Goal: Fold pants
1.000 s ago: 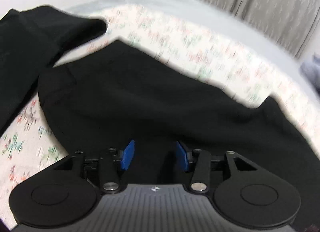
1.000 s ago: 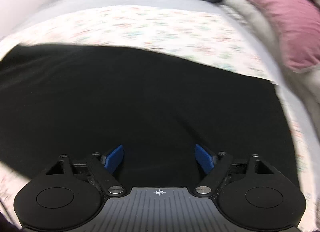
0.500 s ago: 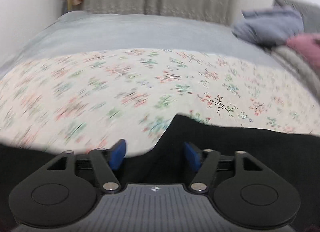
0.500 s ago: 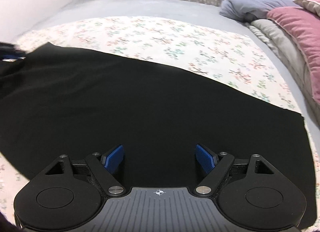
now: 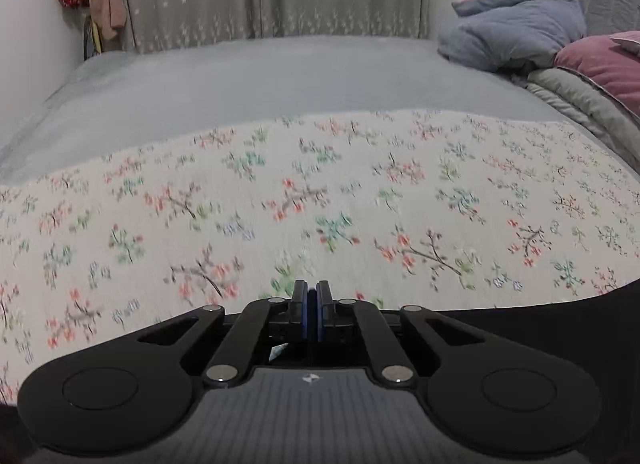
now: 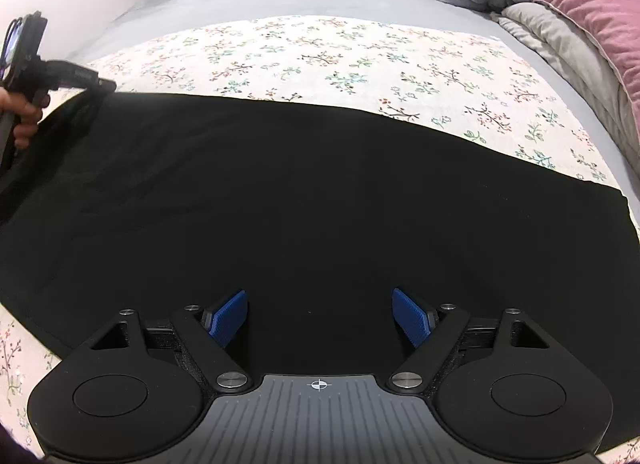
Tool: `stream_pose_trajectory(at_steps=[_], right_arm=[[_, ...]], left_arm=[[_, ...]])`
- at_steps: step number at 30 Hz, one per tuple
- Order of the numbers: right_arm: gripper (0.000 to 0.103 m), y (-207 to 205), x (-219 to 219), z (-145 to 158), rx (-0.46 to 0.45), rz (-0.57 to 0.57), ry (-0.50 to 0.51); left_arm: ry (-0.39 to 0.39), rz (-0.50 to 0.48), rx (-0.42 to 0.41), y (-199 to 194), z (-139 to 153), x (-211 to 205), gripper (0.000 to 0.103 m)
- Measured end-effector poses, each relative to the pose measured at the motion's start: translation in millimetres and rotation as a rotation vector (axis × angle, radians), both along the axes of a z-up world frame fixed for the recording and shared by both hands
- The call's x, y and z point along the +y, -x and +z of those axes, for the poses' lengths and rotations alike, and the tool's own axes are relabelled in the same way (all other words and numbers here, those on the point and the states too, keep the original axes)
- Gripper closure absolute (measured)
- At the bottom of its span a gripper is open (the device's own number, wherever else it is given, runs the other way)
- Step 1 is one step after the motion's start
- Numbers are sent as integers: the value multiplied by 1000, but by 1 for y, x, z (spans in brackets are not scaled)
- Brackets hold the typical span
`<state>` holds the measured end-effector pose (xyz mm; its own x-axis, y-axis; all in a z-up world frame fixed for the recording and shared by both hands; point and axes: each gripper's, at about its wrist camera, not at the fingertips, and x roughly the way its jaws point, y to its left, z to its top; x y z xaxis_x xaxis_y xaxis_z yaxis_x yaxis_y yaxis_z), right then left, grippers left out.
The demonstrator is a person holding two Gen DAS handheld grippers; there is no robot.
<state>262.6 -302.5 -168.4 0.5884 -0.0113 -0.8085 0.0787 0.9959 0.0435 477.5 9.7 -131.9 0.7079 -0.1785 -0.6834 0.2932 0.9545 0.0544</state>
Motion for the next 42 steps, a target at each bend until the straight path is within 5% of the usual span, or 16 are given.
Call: stream_pose_trajectory(at_steps=[5,11,15,20,22,28,32,34,42], right_arm=[[21,-1,3,-2,3,-3,27],[21,1,1,-2,1,-15,22],[22,1,4,1,-3,-22,23],[22,0,10,1,-10,-17,13],[22,0,10,-1,-5,-13,23],[21,5,-8,-4,-1,-50,10],[21,7,-8,-3,2,-56,21],[21,6,-6,-3,6,-61,30],[19,6,-5,-5,5,-69,30]], left_arm=[[-161,12,-68,6,-28,-10,79],[162,154,-138,39,19,38,50],[204,170,-97,67,29,57,50],[-29,197,27,67,-18,46,49],[-19,210,6,66,-31,50,41],[22,358,-67,71,5,80,47],[-67,311,50,83,-7,96,46],[-149,293,37,91,-22,100,29],[-69,457,39,87,-15,150,29]])
